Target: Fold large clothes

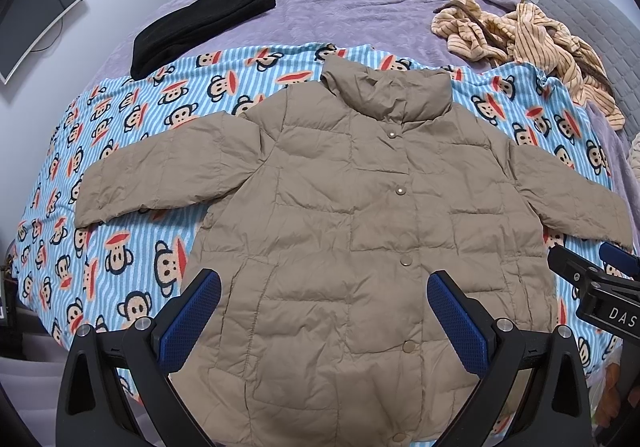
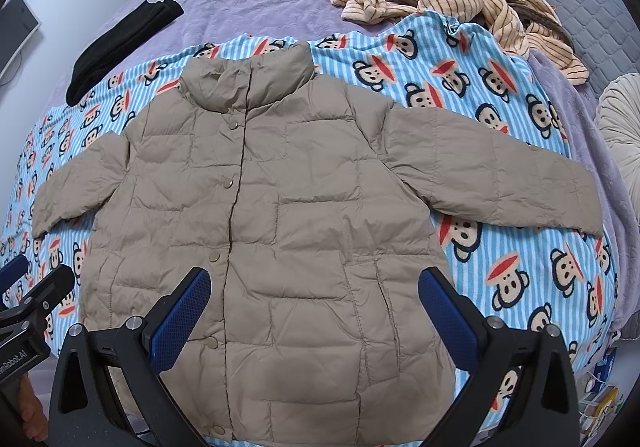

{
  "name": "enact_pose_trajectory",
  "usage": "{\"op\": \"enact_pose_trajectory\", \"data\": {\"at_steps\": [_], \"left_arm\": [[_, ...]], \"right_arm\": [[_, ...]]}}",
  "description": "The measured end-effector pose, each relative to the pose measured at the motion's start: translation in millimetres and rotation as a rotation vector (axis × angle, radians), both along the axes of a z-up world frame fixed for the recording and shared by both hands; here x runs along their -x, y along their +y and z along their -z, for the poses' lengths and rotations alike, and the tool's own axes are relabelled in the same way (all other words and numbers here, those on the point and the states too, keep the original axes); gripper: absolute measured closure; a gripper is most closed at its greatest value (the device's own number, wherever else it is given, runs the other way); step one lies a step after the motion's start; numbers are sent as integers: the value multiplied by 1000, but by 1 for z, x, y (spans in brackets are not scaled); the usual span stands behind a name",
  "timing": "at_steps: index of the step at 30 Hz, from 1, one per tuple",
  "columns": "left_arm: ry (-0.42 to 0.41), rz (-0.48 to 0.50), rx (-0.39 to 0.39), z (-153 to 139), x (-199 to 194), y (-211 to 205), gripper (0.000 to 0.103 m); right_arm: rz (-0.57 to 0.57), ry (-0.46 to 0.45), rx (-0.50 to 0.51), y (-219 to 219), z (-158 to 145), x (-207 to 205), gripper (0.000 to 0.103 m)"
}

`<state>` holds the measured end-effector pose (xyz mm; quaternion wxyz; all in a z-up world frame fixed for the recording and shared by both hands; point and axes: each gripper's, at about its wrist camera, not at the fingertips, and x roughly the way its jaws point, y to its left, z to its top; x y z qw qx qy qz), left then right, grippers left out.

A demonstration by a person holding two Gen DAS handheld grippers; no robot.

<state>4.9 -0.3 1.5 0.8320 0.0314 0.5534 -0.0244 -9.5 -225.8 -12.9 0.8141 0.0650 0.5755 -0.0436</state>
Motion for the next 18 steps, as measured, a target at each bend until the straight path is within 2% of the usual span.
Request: {"op": "enact_pose_trajectory", "data": {"at_steps": [18], "left_arm": [[-3, 0, 25, 7, 10, 1, 0]], "right_arm": [[0, 3, 4, 0, 0, -1, 0]]}}
